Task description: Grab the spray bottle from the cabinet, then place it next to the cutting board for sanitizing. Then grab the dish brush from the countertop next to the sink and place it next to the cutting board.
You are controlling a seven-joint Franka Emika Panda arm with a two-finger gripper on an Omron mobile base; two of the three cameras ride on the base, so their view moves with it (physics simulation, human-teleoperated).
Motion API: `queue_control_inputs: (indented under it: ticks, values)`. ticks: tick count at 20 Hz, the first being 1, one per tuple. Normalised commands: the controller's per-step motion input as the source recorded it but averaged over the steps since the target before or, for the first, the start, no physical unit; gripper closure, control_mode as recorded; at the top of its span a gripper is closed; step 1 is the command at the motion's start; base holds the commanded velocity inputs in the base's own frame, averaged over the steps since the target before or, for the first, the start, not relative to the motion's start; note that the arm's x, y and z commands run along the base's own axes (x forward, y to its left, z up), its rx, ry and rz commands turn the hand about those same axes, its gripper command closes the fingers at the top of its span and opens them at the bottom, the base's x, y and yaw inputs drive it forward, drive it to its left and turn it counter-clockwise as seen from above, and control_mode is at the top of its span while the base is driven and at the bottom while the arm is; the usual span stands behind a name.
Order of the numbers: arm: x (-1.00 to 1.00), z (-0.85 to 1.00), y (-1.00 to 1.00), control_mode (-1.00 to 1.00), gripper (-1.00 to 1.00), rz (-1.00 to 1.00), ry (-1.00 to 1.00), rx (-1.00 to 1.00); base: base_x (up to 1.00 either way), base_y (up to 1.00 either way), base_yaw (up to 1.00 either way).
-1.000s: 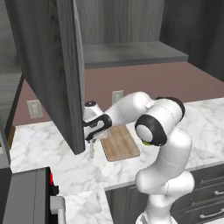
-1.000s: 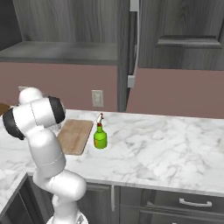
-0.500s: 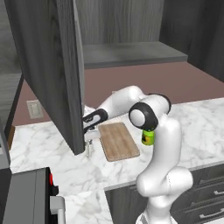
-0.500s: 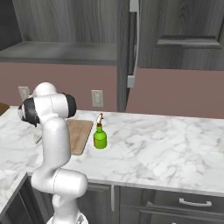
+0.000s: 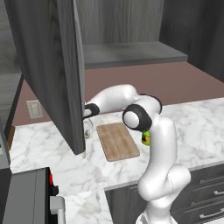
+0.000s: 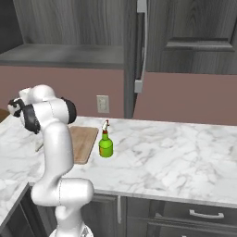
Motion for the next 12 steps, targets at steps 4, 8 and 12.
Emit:
queue_control_inputs:
  ticks: [4,8,12]
  values:
    - [-0.09,0.13,-0.21,-1.00,-1.00,0.00,-0.03,0.02,0.00,0.00,0.00]
    - [-0.33,0.00,-0.50,-1.00,-1.00,0.00,-0.16,0.07,0.00,0.00,0.00]
    - [-0.42,-0.01,-0.58,-1.00,-1.00,0.00,-0.28,0.08,0.00,0.00,0.00]
